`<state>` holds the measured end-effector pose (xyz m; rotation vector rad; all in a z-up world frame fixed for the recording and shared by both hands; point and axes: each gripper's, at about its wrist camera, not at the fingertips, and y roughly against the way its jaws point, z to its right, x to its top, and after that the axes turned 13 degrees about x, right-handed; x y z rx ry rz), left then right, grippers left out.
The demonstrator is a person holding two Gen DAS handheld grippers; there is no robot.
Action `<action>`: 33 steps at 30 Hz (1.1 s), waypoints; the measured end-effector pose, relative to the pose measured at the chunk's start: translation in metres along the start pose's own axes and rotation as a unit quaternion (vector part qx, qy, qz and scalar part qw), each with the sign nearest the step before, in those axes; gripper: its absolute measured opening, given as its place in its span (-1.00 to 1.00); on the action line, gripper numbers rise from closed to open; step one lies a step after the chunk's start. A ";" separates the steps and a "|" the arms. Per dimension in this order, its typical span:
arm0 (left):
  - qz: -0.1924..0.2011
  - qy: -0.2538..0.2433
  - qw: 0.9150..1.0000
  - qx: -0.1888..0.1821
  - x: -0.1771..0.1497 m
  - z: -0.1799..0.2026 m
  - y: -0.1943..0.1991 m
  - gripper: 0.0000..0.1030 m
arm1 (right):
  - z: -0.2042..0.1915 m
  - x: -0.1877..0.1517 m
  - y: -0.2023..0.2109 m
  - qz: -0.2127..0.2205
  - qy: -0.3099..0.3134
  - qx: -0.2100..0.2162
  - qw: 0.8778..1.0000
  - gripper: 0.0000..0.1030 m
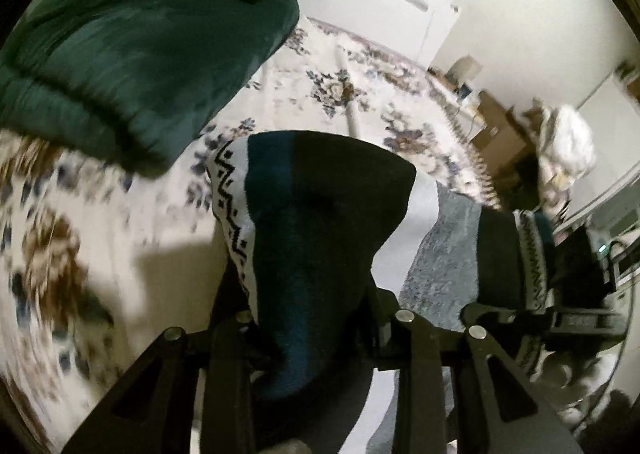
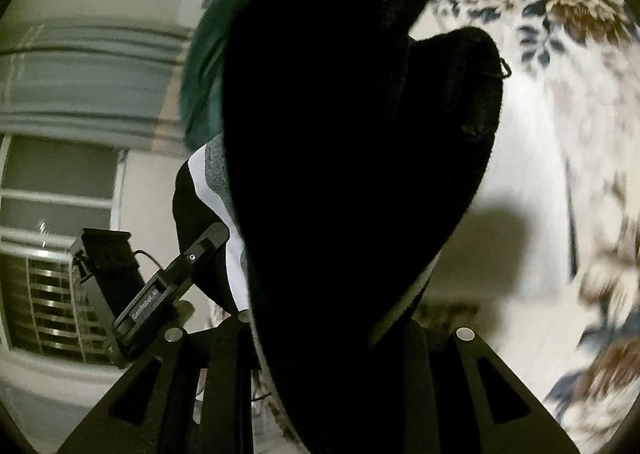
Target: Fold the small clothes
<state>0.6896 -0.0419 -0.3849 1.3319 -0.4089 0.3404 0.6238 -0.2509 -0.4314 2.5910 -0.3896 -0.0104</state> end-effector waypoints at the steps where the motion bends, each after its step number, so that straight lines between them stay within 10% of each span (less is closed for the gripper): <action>1: -0.007 -0.009 1.000 0.012 0.008 0.005 -0.015 -0.33 | 0.007 0.015 -0.003 0.002 -0.003 -0.010 1.000 -0.48; 4: -0.017 -0.019 0.999 0.046 0.017 0.008 -0.042 -0.14 | 0.023 0.042 -0.007 0.002 -0.012 -0.041 0.999 -0.48; 9: 0.005 -0.015 0.997 0.076 0.025 0.001 -0.037 0.75 | 0.035 0.065 -0.008 -0.004 -0.019 -0.091 0.996 -0.24; 13: 0.034 -0.036 0.991 0.123 0.022 0.007 -0.018 0.88 | 0.007 0.063 0.003 0.016 0.030 -0.177 0.984 0.40; 17: 0.052 -0.047 0.984 0.162 0.003 0.017 0.000 0.99 | -0.023 0.052 0.035 0.051 0.092 -0.327 0.939 0.97; 25: 0.056 -0.067 0.980 0.181 -0.046 0.046 0.051 0.99 | -0.054 -0.048 0.085 0.125 0.132 -0.474 0.862 1.00; 33: 0.070 -0.070 0.980 0.174 -0.079 0.077 0.151 0.99 | -0.128 -0.125 0.143 0.180 0.145 -0.497 0.837 1.00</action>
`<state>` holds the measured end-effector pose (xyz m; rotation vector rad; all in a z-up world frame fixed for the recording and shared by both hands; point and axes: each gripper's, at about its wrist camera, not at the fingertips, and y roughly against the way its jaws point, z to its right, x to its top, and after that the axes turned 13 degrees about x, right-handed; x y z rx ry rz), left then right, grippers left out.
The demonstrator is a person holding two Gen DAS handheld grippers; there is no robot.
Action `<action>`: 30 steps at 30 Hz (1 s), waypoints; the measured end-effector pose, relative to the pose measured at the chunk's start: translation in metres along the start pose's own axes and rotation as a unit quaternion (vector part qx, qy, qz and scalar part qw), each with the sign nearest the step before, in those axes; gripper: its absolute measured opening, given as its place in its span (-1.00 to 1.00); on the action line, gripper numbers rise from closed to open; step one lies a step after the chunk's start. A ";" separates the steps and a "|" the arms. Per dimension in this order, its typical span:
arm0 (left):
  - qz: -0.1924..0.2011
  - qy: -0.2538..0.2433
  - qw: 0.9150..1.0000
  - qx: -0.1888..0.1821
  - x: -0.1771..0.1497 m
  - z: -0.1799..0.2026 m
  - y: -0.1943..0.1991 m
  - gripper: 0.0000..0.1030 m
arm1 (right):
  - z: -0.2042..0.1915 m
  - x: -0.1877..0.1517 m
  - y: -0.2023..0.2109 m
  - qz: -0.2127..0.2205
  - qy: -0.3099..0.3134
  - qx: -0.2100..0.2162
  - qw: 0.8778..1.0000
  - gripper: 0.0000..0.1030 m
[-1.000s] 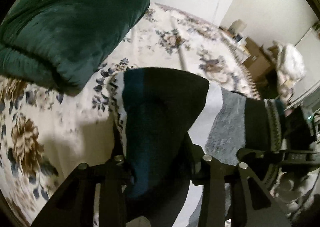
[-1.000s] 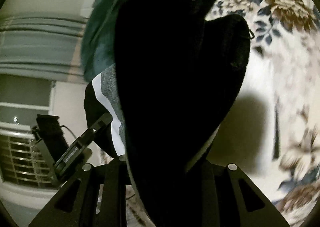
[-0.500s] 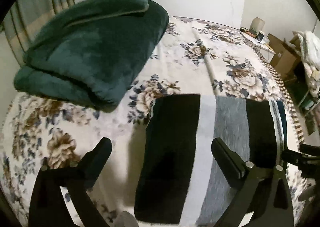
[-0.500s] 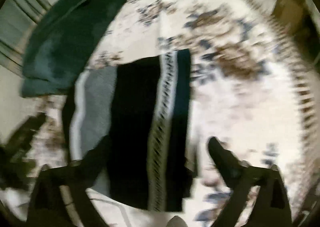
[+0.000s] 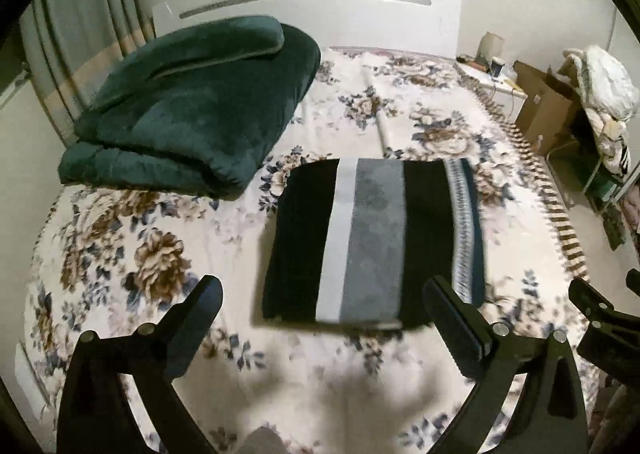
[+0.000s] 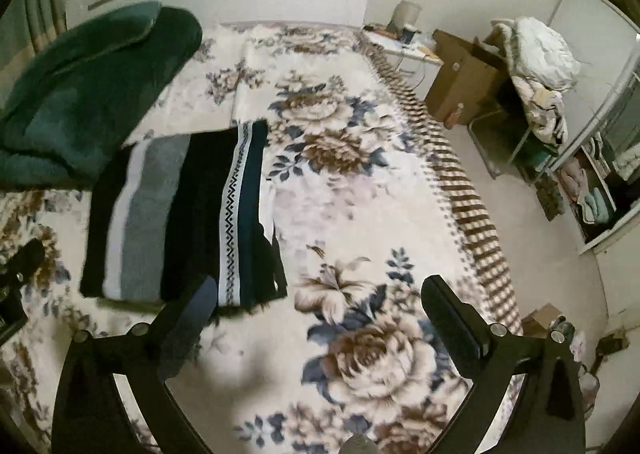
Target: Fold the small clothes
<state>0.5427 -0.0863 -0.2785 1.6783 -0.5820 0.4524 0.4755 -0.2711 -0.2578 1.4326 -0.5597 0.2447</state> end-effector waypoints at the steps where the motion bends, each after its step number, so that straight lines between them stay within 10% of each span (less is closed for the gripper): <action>1: 0.003 0.000 1.000 -0.001 -0.002 0.000 0.013 0.99 | 0.000 -0.004 0.020 0.007 0.003 -0.001 1.000 1.00; 15: 0.054 0.024 0.998 0.003 -0.028 -0.039 0.207 0.99 | 0.010 -0.041 0.267 0.102 0.016 0.013 0.995 1.00; 30: 0.092 0.023 0.995 0.008 -0.062 -0.061 0.318 0.99 | 0.004 -0.094 0.420 0.156 0.027 0.045 0.986 1.00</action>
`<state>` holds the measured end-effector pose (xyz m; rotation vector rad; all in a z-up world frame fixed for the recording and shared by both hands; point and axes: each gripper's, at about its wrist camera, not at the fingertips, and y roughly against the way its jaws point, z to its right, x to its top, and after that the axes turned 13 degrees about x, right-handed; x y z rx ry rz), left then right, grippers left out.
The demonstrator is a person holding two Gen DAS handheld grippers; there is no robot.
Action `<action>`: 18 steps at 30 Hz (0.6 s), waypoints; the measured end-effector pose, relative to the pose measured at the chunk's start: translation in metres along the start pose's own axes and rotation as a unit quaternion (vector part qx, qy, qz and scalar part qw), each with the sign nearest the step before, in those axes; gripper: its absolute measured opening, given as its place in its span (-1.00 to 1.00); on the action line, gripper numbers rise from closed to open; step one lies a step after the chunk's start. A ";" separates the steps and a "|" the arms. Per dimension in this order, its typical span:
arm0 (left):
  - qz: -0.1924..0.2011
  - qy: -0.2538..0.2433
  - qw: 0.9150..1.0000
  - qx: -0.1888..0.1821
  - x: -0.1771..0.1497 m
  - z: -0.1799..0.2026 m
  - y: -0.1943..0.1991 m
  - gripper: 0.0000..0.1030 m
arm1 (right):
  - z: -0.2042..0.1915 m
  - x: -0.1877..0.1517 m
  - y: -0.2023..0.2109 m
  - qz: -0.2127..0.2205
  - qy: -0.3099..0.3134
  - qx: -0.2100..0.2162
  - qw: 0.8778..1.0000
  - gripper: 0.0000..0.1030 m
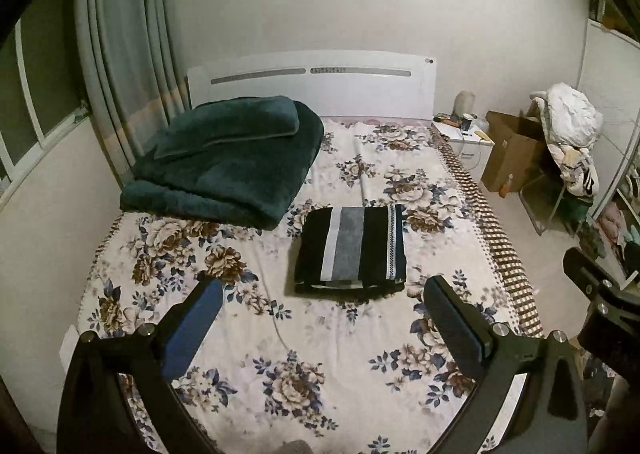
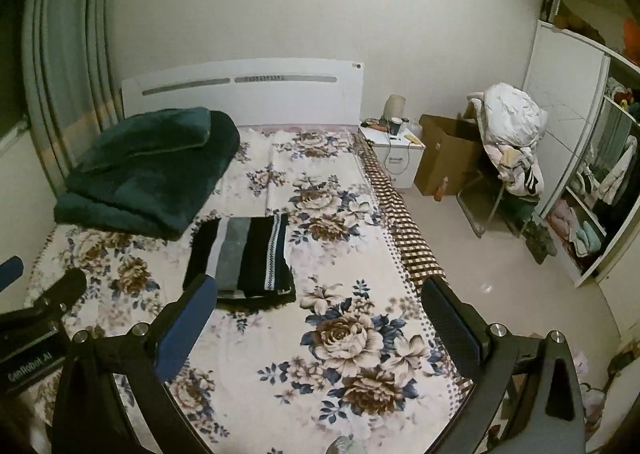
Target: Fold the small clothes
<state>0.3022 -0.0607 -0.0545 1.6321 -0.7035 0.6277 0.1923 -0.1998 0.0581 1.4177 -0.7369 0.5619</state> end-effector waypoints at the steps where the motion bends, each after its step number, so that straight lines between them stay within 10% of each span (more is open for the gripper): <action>1: 0.001 0.000 1.000 0.000 -0.001 -0.001 0.005 0.99 | -0.001 -0.001 0.008 0.003 0.000 0.002 1.000 1.00; 18: 0.014 0.011 1.000 0.004 -0.019 -0.015 0.048 0.99 | -0.015 -0.012 0.094 0.029 0.010 0.009 0.999 1.00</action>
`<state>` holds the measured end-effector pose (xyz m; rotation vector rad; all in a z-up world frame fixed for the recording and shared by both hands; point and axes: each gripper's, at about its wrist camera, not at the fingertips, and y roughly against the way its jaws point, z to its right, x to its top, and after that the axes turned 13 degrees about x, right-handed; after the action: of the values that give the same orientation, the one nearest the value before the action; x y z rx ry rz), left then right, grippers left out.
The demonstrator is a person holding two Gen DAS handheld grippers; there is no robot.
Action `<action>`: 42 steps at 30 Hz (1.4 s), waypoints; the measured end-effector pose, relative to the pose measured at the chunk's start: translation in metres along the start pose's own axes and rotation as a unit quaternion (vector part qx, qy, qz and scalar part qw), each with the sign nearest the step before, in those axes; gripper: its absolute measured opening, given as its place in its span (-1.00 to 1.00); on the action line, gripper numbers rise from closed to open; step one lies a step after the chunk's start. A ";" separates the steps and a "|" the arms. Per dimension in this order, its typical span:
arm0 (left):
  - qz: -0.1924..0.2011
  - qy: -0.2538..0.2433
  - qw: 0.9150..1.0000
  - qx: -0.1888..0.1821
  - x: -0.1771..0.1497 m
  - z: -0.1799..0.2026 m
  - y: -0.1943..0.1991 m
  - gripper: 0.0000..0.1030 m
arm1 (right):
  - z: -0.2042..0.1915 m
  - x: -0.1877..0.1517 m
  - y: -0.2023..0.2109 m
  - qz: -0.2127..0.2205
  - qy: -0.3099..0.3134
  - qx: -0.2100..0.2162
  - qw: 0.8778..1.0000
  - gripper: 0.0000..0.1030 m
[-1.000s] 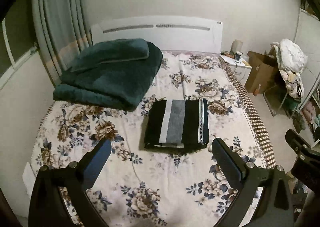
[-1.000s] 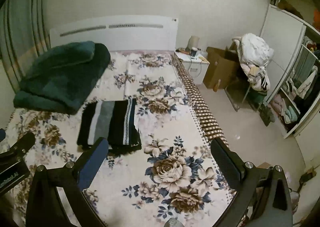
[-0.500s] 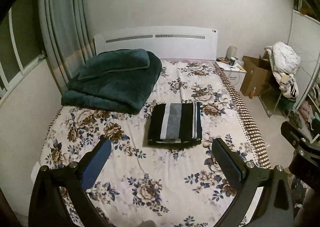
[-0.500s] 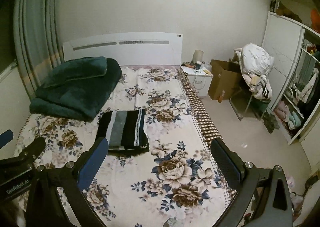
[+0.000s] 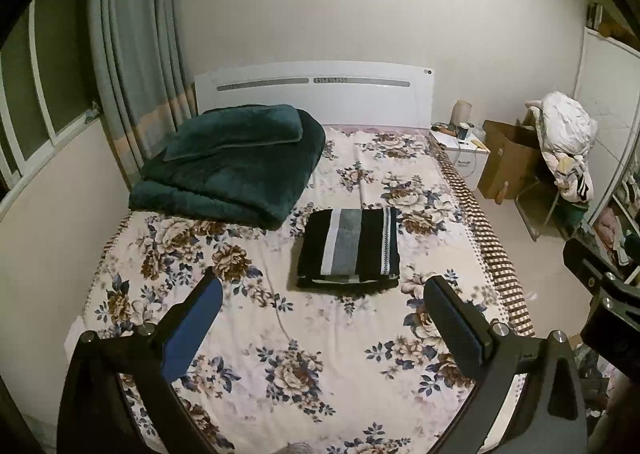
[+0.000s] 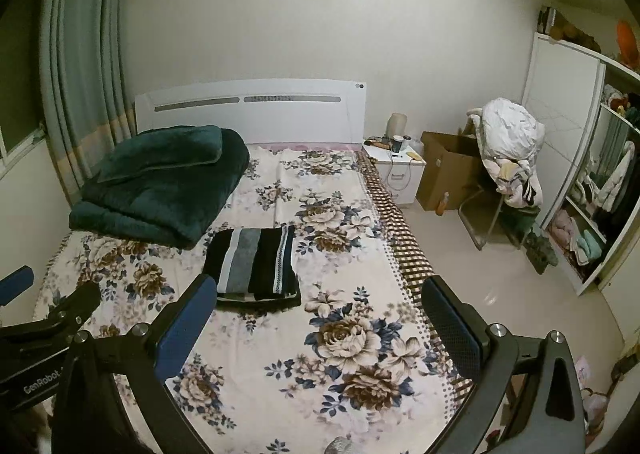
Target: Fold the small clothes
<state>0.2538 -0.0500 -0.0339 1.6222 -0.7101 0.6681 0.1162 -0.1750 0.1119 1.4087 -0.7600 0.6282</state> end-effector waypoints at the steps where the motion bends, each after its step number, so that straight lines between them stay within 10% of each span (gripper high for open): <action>1: 0.002 0.000 1.000 0.001 0.000 0.000 0.002 0.99 | -0.001 0.000 0.003 0.001 0.001 0.001 1.000 1.00; 42: 0.030 0.028 0.999 0.022 0.018 -0.005 0.031 1.00 | 0.001 0.018 0.015 0.003 0.004 0.029 1.000 1.00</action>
<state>0.2418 -0.0512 -0.0002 1.6213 -0.7100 0.7732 0.1155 -0.1755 0.1355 1.4575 -0.7445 0.6648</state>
